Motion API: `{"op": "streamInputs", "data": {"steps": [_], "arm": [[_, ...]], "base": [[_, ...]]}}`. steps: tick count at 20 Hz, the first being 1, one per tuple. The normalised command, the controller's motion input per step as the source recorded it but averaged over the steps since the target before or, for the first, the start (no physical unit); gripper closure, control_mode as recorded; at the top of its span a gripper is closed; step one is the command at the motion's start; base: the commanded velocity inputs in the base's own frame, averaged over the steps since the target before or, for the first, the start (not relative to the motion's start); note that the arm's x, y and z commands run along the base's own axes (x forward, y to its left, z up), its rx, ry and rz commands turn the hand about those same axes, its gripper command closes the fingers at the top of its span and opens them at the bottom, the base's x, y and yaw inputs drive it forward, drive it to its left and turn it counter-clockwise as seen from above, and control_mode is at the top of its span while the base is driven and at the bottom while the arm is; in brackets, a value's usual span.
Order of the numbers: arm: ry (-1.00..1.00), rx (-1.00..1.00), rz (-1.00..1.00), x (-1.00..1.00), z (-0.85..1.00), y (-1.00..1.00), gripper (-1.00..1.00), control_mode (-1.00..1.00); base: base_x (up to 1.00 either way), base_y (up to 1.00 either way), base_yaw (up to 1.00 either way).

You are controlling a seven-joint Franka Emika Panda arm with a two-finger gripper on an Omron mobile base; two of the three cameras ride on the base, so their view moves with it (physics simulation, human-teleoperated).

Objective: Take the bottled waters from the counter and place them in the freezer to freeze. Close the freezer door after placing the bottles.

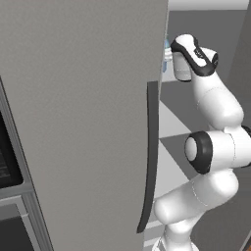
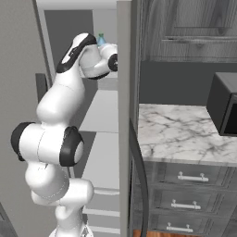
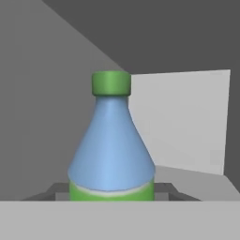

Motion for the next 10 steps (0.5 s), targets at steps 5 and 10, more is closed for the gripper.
{"op": "streamInputs", "data": {"steps": [5, 10], "arm": [[0.01, 0.0, 0.07, 0.5, -0.14, 0.0, 1.0, -1.0], [0.01, 0.0, 0.11, 0.41, -0.2, 0.0, 1.0, -1.0]], "base": [[0.0, 0.0, 0.0], [0.0, 0.0, 0.0]]}}
